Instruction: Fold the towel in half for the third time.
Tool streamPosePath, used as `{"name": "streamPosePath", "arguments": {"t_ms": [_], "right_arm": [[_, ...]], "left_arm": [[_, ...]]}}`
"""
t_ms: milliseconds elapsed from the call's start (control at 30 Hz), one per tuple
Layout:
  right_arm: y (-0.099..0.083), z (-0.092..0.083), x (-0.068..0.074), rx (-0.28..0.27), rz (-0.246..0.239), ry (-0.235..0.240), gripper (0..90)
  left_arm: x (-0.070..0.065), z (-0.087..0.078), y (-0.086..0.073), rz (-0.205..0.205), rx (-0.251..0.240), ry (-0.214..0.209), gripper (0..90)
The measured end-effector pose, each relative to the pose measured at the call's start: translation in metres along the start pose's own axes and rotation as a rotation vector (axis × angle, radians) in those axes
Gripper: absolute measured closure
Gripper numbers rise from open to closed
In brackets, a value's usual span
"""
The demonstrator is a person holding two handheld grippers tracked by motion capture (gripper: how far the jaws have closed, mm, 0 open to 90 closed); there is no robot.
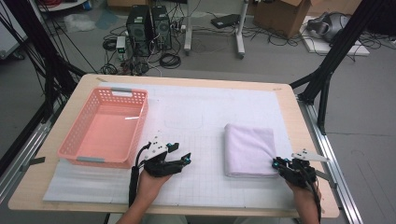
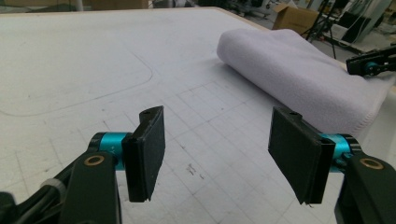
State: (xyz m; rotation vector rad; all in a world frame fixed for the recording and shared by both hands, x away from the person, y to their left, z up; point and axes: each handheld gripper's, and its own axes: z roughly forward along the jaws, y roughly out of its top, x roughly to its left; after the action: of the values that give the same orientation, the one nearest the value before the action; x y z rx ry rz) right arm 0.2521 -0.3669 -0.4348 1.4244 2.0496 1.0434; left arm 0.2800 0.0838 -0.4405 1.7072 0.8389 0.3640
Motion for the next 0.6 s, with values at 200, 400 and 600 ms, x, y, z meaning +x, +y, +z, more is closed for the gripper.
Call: {"name": "streamPosePath", "arguments": {"t_ms": [200,400,600], "right_arm": [[-0.007,-0.03,-0.002,-0.103,-0.034,0.005,64.4],[-0.01,-0.039,-0.008,-0.166,0.01,0.014,43.6],[-0.01,-0.036,-0.008,-0.175,-0.005,-0.018,24.0]], "left_arm": [[0.003,-0.003,0.002,0.013,-0.03,-0.03,32.9],[0.005,-0.001,0.001,0.061,-0.085,-0.055,24.1],[0.004,0.0,0.0,0.038,-0.05,-0.028,23.5]]}}
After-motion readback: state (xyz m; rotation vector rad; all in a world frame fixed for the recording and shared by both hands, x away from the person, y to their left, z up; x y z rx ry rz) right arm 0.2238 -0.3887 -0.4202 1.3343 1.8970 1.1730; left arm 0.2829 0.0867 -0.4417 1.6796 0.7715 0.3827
